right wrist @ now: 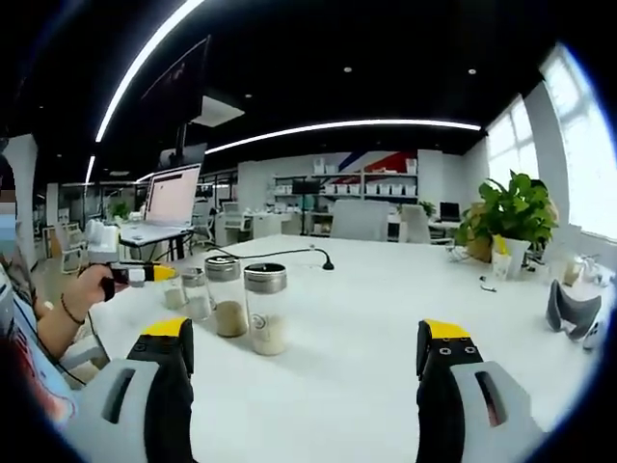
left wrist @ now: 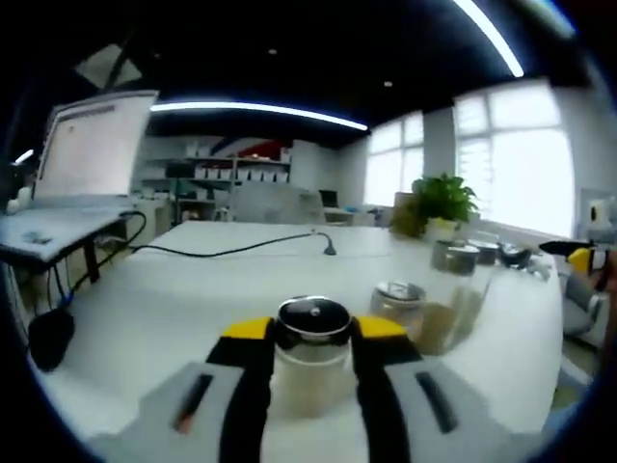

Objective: Rotate the seasoning bottle until the label or dispensing opening points toward the visible target arrow and the bottle remains upright within the marked orientation range

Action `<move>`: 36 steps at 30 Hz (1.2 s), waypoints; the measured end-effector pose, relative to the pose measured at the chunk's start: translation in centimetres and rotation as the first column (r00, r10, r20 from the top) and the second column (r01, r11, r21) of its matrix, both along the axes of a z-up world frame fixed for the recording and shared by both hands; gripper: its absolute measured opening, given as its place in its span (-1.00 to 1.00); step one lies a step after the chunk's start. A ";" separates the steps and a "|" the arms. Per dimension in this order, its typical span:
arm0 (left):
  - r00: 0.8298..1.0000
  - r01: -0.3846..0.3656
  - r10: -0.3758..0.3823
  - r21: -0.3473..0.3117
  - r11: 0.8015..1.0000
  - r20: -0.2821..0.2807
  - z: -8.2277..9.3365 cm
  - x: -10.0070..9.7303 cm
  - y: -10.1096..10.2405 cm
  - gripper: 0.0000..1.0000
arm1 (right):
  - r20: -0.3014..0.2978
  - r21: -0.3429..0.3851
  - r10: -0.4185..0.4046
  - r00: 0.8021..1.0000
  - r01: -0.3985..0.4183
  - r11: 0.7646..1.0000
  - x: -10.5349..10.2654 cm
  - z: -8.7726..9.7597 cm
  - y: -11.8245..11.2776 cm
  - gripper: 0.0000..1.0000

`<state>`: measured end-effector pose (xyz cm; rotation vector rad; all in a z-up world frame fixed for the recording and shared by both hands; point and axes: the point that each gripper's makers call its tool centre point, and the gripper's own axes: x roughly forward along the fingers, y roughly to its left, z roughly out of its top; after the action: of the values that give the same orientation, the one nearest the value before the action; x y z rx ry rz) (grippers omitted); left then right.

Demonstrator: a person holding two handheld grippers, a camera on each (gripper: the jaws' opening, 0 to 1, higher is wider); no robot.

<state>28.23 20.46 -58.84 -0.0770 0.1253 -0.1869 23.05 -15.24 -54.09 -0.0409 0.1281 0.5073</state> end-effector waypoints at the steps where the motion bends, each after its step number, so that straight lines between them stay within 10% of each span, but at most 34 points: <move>1: 1.000 -0.010 0.010 0.010 1.000 0.002 0.0 0.0 0.0 -0.35 | -0.003 0.003 -0.002 1.000 0.002 1.000 0.0 0.0 0.0 0.99; 21: 0.998 -0.068 0.068 0.074 0.995 0.006 -0.1 -0.1 0.6 -0.34 | -0.010 -0.011 -0.011 1.000 0.011 1.000 0.0 -0.4 -0.3 0.99; 28: 0.999 -0.045 0.045 0.027 0.999 0.009 0.8 -0.5 0.6 -0.01 | -0.023 -0.020 -0.023 0.999 0.022 1.000 0.1 -0.6 -0.7 0.99; 36: 0.981 0.189 -0.188 -0.006 0.982 0.044 3.7 -1.8 0.1 0.23 | -0.036 -0.018 -0.025 0.999 0.024 1.000 0.1 -0.8 -0.8 0.99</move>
<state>26.46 20.51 -55.16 -0.0716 0.0887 -0.3783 23.13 -16.06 -54.89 -0.0475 0.1682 0.4828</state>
